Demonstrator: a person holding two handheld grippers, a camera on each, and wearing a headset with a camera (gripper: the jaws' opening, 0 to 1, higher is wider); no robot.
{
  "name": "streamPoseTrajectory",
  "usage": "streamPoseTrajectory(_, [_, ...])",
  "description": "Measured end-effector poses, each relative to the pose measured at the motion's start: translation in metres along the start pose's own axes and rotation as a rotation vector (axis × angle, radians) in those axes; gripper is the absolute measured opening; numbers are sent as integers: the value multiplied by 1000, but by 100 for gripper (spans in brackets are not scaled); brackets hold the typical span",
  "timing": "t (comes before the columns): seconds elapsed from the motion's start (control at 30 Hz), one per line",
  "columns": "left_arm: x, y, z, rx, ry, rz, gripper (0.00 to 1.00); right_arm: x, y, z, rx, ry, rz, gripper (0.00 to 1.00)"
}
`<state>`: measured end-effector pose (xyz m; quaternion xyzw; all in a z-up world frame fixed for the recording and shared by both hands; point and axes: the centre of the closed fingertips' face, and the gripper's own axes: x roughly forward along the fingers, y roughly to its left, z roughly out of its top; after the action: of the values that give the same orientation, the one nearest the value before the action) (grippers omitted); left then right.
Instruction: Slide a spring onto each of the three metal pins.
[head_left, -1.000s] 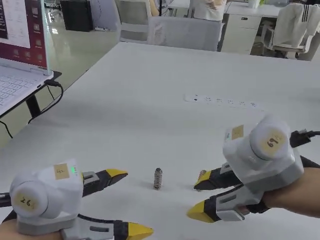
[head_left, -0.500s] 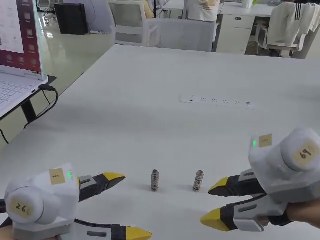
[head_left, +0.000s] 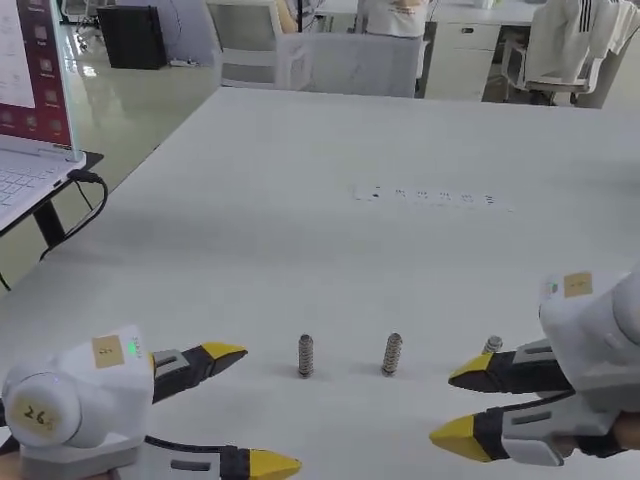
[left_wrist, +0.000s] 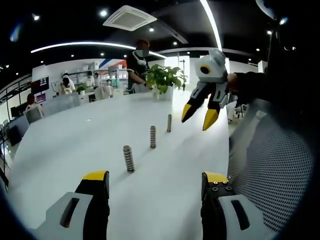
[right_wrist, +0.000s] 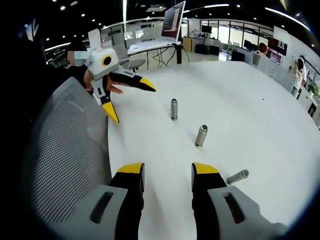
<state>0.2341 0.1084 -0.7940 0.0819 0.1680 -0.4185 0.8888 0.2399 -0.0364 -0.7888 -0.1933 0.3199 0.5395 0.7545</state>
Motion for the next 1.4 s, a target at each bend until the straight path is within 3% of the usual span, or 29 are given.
streamPoseTrajectory(0.47, [-2, 0, 1, -2, -3, 4, 71, -26, -18, -30, 113, -64, -95, 37])
streamPoseTrajectory(0.67, [-1, -1, 0, -3, -1, 2, 71, -35, -25, -36, 158, -119, -123, 38])
streamPoseTrajectory(1.07, [-1, -1, 0, -6, 2, 2, 71, -47, -36, -40, 162, -211, -176, 39])
streamPoseTrajectory(1.4, [-1, -1, -2, -9, 9, -1, 71, -49, -40, -50, 113, -228, -203, 45])
